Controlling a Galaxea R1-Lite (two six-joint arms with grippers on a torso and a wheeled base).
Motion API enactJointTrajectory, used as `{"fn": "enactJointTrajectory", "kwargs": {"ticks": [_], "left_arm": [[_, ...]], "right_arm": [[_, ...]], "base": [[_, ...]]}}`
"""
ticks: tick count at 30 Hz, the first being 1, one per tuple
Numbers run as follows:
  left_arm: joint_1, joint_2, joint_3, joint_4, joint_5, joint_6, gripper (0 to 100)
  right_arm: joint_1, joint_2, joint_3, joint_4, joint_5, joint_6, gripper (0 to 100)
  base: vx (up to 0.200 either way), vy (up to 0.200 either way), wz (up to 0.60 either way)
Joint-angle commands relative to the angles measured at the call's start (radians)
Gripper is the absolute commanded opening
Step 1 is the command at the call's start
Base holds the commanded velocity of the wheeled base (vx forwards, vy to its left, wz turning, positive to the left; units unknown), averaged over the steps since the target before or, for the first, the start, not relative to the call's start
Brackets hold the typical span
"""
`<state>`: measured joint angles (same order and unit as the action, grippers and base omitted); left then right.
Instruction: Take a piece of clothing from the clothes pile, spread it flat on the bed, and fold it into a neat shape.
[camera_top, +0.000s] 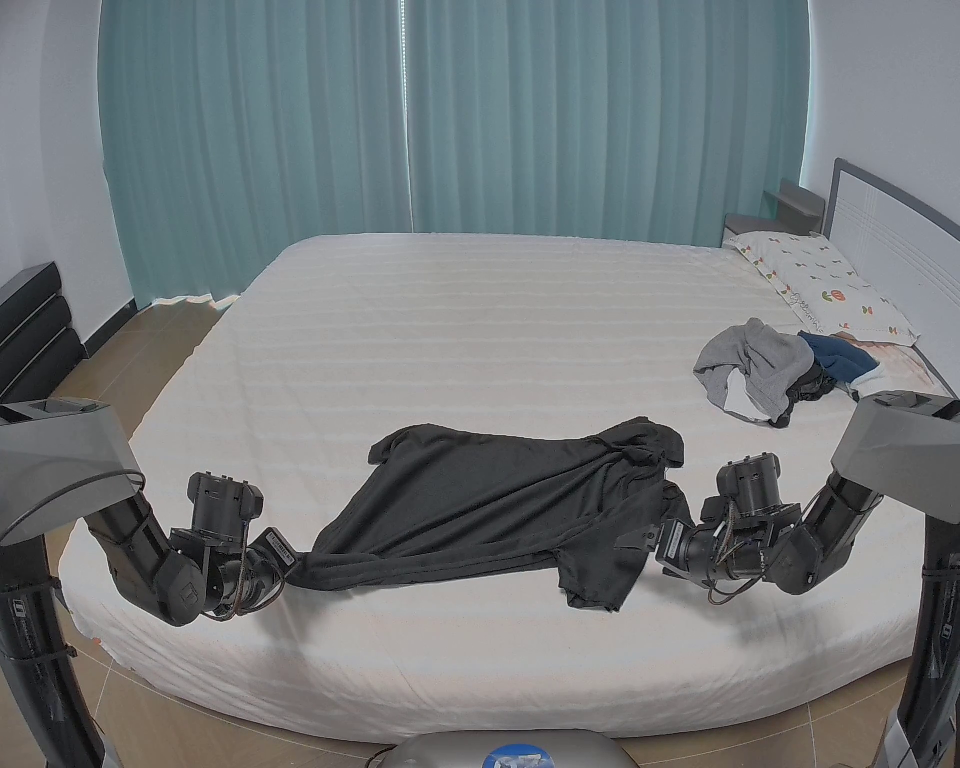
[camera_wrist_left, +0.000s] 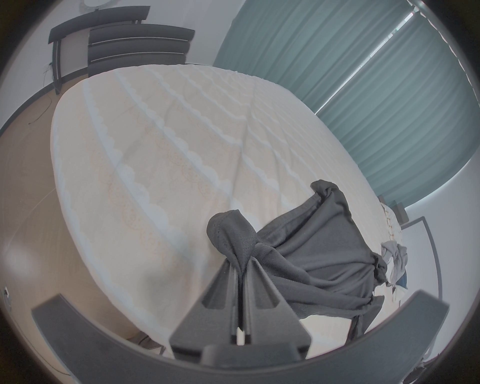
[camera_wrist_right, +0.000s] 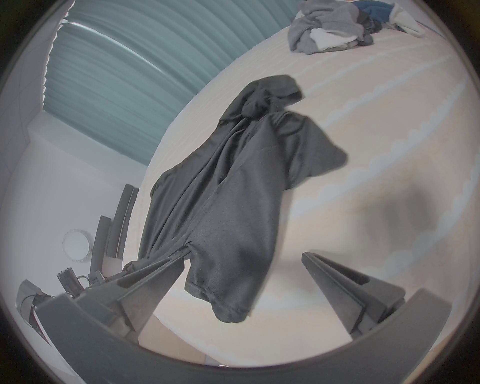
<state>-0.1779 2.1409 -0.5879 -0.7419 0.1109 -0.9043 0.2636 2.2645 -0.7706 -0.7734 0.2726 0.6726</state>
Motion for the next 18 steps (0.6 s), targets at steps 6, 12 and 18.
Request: {"fn": "enactJointTrajectory", "kwargs": {"ticks": [6, 12, 18], "left_arm": [[-0.002, -0.033, 0.013, 0.024, -0.007, 0.018, 0], [-0.009, -0.033, 0.019, 0.026, -0.007, 0.021, 0], [-0.023, -0.058, 0.079, 0.027, -0.011, 0.104, 0]], "right_arm": [[0.037, 0.113, -0.127, 0.045, -0.085, -0.001, 0], [0.031, 0.084, -0.127, 0.1, -0.098, -0.001, 0], [-0.04, -0.079, -0.052, 0.261, -0.088, -0.03, 0]], "base": [[0.0, 0.0, 0.0], [0.0, 0.0, 0.0], [0.0, 0.0, 0.0]]}}
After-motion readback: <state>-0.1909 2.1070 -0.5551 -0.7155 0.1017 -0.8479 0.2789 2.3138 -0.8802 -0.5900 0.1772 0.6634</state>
